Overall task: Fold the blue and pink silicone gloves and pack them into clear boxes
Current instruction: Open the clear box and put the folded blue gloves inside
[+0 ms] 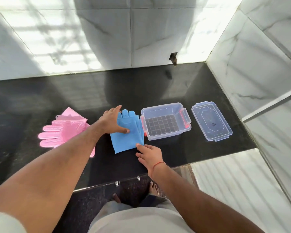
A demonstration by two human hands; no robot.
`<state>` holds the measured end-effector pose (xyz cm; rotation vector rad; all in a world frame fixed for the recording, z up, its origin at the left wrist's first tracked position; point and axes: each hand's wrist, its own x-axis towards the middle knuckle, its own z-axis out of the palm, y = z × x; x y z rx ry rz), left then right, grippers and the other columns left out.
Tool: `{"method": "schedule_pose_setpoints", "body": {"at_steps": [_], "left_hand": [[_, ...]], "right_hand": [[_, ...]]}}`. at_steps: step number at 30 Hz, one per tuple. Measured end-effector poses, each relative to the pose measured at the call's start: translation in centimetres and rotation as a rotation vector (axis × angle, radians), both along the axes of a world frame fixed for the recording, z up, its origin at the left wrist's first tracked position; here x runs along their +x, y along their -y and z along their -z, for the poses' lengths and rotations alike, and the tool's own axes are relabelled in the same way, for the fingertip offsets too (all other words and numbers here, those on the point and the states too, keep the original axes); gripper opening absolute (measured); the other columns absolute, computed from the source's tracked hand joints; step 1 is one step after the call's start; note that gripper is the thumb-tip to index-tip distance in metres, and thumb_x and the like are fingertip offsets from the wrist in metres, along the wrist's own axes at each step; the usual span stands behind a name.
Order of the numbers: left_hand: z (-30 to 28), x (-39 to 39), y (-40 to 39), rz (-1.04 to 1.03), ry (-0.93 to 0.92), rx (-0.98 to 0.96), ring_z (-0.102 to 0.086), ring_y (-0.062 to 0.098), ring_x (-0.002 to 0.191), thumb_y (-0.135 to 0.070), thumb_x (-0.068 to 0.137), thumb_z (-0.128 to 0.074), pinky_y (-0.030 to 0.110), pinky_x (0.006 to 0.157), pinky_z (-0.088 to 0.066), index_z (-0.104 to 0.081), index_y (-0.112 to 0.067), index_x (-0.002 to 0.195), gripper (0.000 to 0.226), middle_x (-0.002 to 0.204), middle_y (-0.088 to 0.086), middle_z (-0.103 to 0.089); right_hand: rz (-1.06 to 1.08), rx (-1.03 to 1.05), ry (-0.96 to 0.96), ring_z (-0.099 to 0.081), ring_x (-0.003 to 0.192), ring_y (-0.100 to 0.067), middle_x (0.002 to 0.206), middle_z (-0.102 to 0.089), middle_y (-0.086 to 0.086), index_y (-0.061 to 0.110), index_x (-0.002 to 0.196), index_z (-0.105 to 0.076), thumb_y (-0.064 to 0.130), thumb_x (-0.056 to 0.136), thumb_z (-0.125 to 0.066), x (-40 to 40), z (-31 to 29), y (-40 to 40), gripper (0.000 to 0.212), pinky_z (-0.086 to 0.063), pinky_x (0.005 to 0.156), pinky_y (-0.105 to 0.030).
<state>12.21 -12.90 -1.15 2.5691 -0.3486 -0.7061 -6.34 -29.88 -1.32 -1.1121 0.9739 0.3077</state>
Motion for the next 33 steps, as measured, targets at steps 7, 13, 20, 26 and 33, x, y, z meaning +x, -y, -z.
{"method": "schedule_pose_setpoints", "body": {"at_steps": [7,13,20,26,33], "left_hand": [[-0.1,0.4,-2.7,0.001,-0.096,-0.068,-0.065,0.019,0.116,-0.056,0.073,-0.097,0.031,0.084,-0.053,-0.05,-0.023,0.155,0.1,0.135,-0.003,-0.066],[0.1,-0.5,-5.5,-0.154,-0.141,-0.176,-0.072,0.022,0.1,-0.05,0.072,-0.099,0.038,0.082,-0.059,-0.069,-0.016,0.116,0.064,0.11,-0.001,-0.074],[-1.3,-1.0,-7.7,-0.418,-0.356,-0.644,-0.079,0.021,0.093,-0.04,0.075,-0.102,0.033,0.075,-0.061,-0.072,-0.009,0.11,0.055,0.102,0.005,-0.081],[-3.5,-1.6,-7.9,-0.443,-0.613,-0.921,-0.076,0.017,0.079,-0.046,0.065,-0.105,0.032,0.063,-0.061,-0.062,-0.022,0.096,0.058,0.095,0.004,-0.076],[-5.9,-3.5,-3.1,-0.462,-0.874,-1.036,-0.08,0.022,0.091,-0.031,0.082,-0.091,0.044,0.073,-0.066,-0.055,-0.023,0.144,0.073,0.124,0.005,-0.074]], "right_hand": [[0.11,0.103,-0.019,-0.072,0.116,-0.027,0.125,-0.075,-0.01,0.01,0.131,-0.066,0.011,0.094,-0.082,2.1,-0.2,-3.3,0.04,-0.054,0.106,-0.05],[0.094,0.045,0.117,-0.073,0.114,-0.029,0.127,-0.071,-0.011,0.013,0.134,-0.058,0.002,0.095,-0.077,2.7,-0.4,-6.2,0.045,-0.063,0.099,-0.053],[-0.031,-0.182,0.304,-0.072,0.112,-0.025,0.123,-0.067,-0.007,0.033,0.12,-0.054,0.023,0.105,-0.067,3.7,-2.8,-7.9,0.022,-0.065,0.092,-0.055],[-0.067,-0.346,0.482,-0.07,0.121,-0.035,0.127,-0.072,-0.01,0.026,0.129,-0.061,0.022,0.103,-0.071,4.5,-5.6,-4.9,0.029,-0.059,0.103,-0.059],[-0.107,-0.447,0.56,-0.071,0.094,-0.004,0.11,-0.078,0.01,0.031,0.118,-0.07,0.031,0.103,-0.073,4.9,-8.5,1.8,0.015,-0.058,0.087,-0.03]]}}
